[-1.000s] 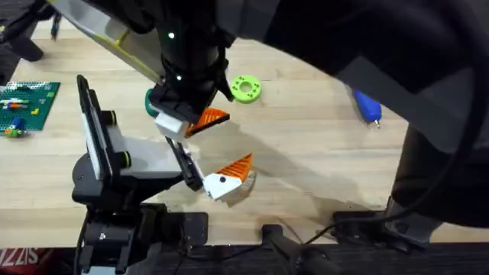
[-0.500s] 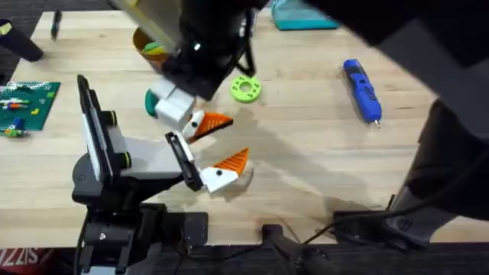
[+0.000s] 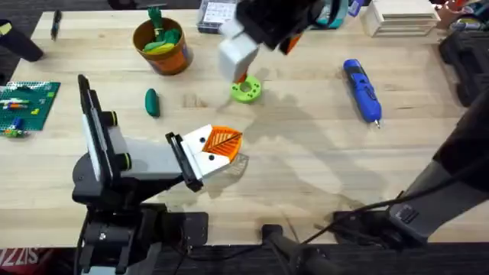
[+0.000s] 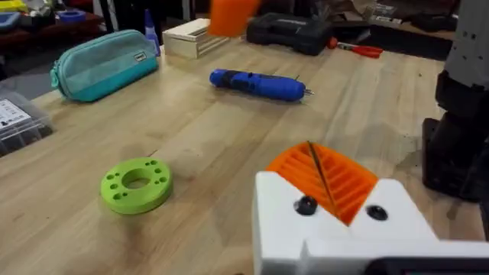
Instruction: Pick up the gripper from the table and insert it into the empty holder that is missing its gripper. Then pick up a screw, insert it into the mounting hole, and use the screwdriver to tighten it. Finally, clean up the table by picking up the vegetable and placing it into the bucket.
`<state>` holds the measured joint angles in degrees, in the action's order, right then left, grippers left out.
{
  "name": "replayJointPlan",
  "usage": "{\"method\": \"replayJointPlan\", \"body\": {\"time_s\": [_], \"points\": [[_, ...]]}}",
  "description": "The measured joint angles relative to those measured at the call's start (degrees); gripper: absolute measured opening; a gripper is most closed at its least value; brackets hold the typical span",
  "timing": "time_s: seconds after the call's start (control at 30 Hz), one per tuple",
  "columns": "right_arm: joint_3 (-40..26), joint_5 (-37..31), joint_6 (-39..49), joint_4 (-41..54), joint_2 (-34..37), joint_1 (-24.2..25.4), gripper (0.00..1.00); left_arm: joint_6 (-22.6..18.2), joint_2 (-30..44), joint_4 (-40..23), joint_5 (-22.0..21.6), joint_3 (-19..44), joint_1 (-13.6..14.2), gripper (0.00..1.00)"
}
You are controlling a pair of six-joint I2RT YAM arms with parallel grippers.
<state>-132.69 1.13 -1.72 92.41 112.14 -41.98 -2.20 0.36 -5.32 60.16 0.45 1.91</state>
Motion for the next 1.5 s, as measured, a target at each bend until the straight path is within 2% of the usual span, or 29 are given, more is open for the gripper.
{"method": "replayJointPlan", "body": {"time_s": [0.2, 0.33, 0.43, 0.6, 0.77, 0.83, 0.93, 1.1, 1.27, 1.3, 1.5], "points": [[0.97, -0.35, -0.23, 0.18, -0.80, 6.45, 0.994, 0.01, 0.00, 0.00, 0.04, 0.00, 0.00, 0.019], [8.59, -1.05, -0.40, -0.30, -4.85, 9.60, 0.994, 0.00, 0.00, 0.00, 0.04, 0.00, 0.00, 0.019], [18.62, -1.34, -1.09, -4.57, -10.43, 11.56, 0.994, 0.01, 0.00, 0.00, 0.04, 0.00, 0.00, 0.019], [39.09, -1.52, -3.09, -17.10, -23.74, 15.17, 0.993, 0.00, 0.00, 0.00, 0.04, 0.00, 0.00, 0.019], [58.89, -1.58, -4.09, -27.69, -37.16, 22.67, 0.993, 0.00, 0.00, 0.00, 0.04, 0.00, -0.01, 0.019], [64.41, -1.65, -3.69, -30.53, -39.48, 26.82, 0.993, 0.02, 0.00, 0.00, 0.04, 0.00, 0.00, 0.019], [69.67, -1.33, -1.29, -33.77, -38.99, 33.73, 0.994, 0.00, 0.00, 0.00, 0.04, 0.00, 0.00, 0.019], [70.59, 1.75, 4.42, -38.92, -35.28, 42.35, 0.994, 0.01, 0.00, 0.00, 0.04, 0.00, 0.00, 0.019], [68.62, 3.03, 9.42, -38.72, -29.83, 46.79, 0.993, 0.00, 0.00, 0.00, 0.04, 0.00, 0.00, 0.019], [64.36, 3.18, 12.62, -38.42, -23.99, 47.26, 0.994, 0.00, 0.00, 0.00, 0.04, 0.00, 0.00, 0.019], [53.11, 2.53, 18.05, -38.67, -11.99, 47.31, 0.994, 0.00, 0.00, 0.00, 0.04, 0.00, 0.00, 0.019]]}}
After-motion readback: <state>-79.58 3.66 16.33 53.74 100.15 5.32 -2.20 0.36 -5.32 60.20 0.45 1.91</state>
